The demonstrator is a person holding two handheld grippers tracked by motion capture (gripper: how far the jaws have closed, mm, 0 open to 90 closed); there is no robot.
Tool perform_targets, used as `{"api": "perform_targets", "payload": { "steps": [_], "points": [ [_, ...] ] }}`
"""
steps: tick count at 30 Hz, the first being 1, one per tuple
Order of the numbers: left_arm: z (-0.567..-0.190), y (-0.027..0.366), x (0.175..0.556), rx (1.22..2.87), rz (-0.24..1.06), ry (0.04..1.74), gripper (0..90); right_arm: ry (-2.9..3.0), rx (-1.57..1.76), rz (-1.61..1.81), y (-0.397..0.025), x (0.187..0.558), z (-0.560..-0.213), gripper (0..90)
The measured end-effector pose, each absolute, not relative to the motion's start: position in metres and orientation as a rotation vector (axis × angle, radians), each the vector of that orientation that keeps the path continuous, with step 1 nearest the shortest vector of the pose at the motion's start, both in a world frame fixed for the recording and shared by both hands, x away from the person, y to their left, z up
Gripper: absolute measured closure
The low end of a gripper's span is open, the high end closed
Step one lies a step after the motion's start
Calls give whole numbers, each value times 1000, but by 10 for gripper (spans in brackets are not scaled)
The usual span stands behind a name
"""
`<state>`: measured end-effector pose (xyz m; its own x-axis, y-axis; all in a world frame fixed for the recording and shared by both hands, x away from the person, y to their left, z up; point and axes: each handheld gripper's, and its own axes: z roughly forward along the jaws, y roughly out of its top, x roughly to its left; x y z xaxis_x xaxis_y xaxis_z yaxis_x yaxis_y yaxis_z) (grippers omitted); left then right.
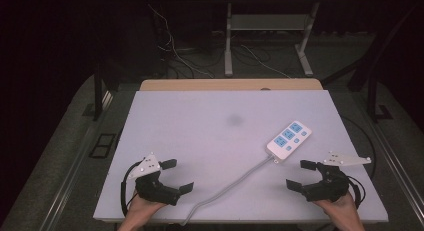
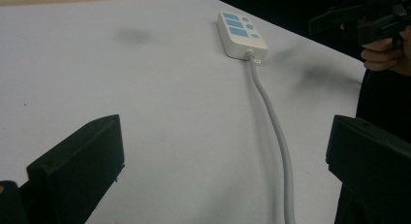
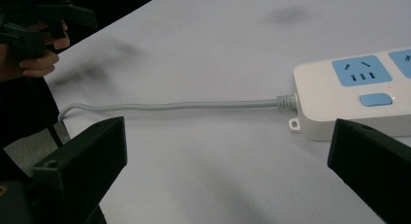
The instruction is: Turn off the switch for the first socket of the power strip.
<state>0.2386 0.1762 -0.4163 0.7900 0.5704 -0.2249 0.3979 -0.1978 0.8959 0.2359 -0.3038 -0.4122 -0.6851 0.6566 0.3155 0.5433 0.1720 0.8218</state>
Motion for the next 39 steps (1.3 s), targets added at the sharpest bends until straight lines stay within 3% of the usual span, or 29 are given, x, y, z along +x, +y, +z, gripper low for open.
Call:
{"api": "perform_targets", "payload": {
  "steps": [24,39],
  "points": [
    [-417,175,239,1845,184,735,0,2340,1205,1530,-303,236,-413,3],
    [-418,176,239,1846,180,738,0,2380,1169,1487,-298,238,-395,3]
  ]
}}
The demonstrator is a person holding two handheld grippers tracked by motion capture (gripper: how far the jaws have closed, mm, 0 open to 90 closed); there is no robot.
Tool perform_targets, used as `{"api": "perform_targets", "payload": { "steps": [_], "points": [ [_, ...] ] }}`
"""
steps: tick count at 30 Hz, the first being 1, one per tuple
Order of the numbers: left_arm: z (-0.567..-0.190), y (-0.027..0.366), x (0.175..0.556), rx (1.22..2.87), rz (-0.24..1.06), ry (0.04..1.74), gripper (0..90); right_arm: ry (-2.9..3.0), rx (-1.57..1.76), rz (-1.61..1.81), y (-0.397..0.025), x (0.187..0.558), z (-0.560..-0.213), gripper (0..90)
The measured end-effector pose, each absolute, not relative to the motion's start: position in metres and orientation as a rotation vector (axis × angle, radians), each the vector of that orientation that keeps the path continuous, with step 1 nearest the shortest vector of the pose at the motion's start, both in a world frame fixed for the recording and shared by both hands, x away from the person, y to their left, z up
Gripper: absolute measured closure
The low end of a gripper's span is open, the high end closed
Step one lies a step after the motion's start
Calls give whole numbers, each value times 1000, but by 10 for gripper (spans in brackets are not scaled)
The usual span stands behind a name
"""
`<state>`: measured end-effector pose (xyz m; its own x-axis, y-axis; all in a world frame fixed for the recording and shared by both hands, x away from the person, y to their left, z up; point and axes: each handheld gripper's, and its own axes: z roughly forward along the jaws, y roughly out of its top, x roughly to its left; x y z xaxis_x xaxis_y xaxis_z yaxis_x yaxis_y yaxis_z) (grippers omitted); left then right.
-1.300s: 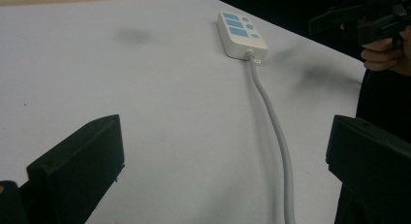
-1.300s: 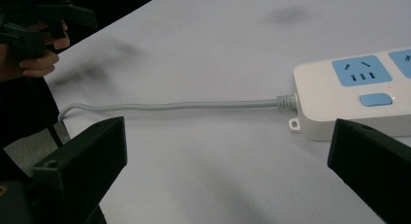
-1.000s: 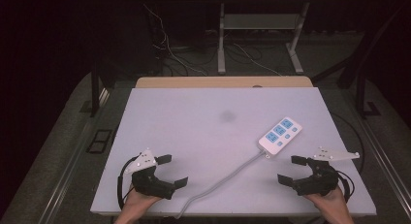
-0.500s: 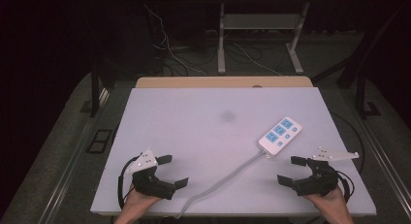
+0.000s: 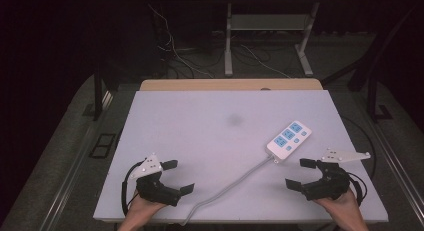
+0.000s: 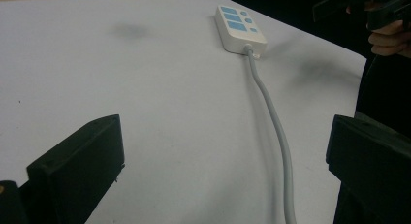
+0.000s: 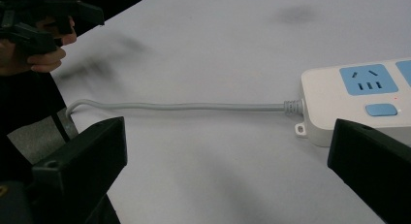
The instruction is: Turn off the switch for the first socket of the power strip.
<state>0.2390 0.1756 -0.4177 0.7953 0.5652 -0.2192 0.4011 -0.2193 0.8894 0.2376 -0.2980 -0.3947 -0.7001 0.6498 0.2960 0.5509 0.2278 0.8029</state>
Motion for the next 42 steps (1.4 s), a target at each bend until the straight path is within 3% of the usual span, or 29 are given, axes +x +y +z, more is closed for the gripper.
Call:
{"api": "perform_targets", "payload": {
  "steps": [42],
  "points": [
    [-418,177,239,1846,188,744,0,2490,1152,1344,-305,284,-368,3]
  ]
}}
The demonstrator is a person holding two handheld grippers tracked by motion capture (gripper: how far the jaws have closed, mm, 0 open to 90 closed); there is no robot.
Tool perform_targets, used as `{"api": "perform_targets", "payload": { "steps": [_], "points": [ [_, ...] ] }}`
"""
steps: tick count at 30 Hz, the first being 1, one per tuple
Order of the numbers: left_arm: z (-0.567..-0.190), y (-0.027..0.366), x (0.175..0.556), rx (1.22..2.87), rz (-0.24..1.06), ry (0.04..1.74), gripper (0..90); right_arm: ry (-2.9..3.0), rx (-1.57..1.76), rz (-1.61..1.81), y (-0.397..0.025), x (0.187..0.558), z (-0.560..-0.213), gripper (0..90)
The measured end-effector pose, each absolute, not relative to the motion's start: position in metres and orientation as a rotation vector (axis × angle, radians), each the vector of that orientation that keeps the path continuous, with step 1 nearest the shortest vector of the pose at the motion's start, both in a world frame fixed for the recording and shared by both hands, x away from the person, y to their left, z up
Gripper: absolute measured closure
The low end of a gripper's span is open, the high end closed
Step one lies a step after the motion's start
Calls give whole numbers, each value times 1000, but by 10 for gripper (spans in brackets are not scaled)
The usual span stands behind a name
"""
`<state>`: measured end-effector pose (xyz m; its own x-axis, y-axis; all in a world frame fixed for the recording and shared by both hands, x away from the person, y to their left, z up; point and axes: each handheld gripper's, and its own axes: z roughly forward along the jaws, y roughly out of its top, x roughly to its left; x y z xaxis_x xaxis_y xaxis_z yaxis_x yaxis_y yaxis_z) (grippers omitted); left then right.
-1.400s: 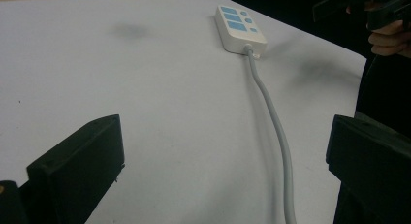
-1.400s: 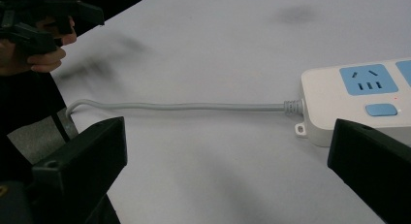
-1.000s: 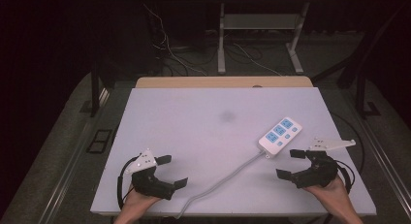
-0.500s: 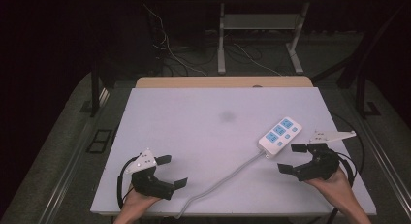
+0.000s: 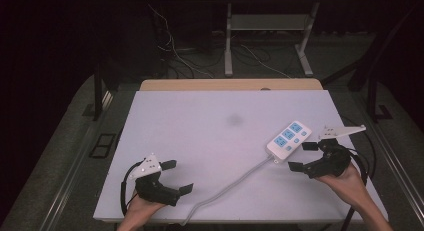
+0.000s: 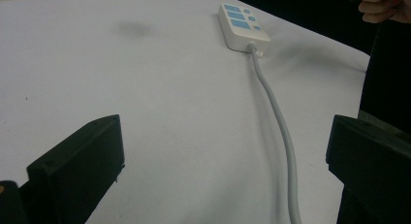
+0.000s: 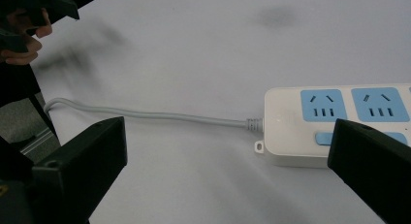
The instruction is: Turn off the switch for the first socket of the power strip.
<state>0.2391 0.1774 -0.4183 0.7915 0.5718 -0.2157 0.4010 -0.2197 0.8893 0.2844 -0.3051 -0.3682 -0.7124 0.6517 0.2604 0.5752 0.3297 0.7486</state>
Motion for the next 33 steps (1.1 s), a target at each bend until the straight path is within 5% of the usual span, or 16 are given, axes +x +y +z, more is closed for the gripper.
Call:
{"api": "perform_targets", "payload": {
  "steps": [33],
  "points": [
    [-420,177,240,1862,183,739,0,2558,1227,1230,-305,329,-374,3]
  ]
}}
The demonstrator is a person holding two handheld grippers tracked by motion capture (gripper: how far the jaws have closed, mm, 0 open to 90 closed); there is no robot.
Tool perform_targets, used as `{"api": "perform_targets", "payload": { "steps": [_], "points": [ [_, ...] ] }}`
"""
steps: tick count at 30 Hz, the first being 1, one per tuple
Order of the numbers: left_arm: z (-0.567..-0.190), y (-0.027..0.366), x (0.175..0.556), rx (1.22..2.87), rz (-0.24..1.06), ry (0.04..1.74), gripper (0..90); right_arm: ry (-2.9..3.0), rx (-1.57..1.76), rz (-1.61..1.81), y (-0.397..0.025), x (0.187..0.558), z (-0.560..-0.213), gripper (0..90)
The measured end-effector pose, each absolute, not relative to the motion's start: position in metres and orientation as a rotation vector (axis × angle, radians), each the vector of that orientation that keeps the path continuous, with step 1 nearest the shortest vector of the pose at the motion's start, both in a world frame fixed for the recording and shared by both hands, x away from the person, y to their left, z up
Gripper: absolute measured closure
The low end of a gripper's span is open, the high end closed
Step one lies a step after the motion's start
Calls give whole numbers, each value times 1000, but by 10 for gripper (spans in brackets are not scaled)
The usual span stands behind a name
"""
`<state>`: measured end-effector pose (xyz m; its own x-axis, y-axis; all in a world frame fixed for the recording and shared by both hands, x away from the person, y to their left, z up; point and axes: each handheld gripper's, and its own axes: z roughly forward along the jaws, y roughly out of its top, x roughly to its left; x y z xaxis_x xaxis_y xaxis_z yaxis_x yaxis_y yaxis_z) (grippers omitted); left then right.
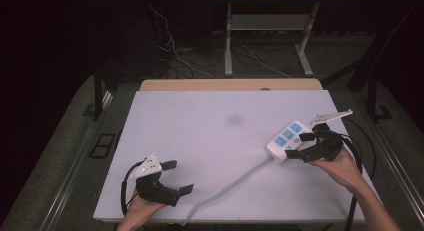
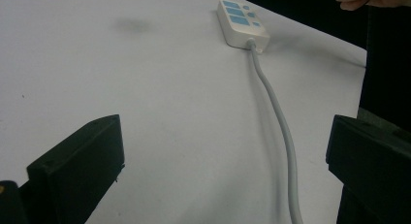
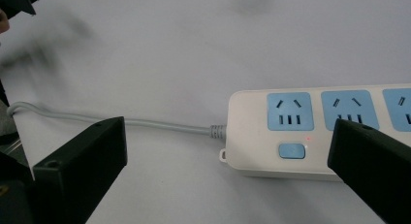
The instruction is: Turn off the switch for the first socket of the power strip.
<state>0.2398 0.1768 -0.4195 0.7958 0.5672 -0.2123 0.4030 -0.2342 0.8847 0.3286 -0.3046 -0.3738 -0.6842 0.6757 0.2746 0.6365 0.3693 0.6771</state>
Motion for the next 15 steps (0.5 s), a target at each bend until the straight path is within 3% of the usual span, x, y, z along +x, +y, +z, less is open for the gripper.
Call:
{"api": "perform_targets", "payload": {
  "steps": [10,14,15],
  "points": [
    [-420,177,240,1863,184,741,0,2572,1259,1193,-303,339,-382,3],
    [-419,178,240,1862,185,740,0,2590,1230,1190,-304,341,-383,224],
    [-419,178,240,1863,186,740,0,2587,1230,1179,-304,342,-384,235]
  ]
}}
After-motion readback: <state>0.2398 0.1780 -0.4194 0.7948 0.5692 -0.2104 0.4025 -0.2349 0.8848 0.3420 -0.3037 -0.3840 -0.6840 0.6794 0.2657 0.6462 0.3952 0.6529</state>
